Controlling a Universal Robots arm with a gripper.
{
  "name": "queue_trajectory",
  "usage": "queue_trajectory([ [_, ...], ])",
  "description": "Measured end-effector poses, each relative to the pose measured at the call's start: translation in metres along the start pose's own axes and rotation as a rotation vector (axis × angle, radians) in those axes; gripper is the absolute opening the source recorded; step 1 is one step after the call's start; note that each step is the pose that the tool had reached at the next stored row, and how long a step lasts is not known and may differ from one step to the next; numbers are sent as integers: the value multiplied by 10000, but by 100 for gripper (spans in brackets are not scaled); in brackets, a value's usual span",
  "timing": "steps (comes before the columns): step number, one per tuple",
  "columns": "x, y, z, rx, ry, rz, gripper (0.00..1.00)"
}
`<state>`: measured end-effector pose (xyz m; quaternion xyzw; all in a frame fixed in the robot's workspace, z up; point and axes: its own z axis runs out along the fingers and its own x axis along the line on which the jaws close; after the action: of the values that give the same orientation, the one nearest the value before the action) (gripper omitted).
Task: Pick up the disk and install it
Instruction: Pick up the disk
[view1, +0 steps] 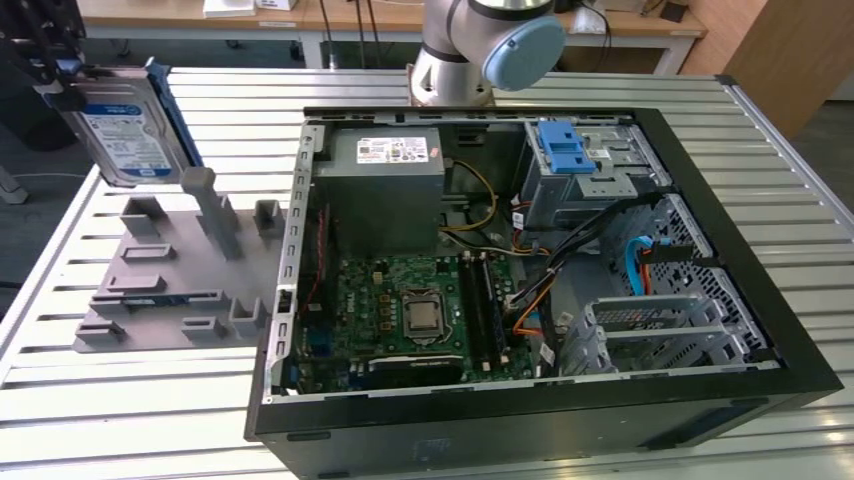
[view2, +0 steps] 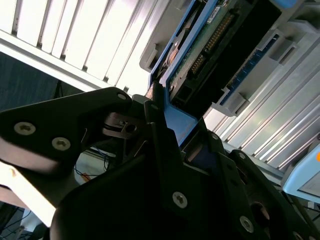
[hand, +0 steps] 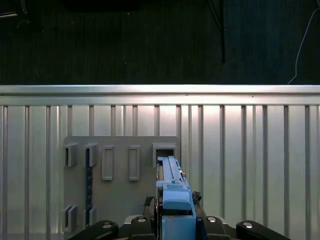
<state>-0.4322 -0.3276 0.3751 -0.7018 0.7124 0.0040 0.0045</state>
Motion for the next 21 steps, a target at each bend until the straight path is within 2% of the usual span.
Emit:
queue_trajectory([
  [21,-1,0,-88,-1,1,-1,36],
])
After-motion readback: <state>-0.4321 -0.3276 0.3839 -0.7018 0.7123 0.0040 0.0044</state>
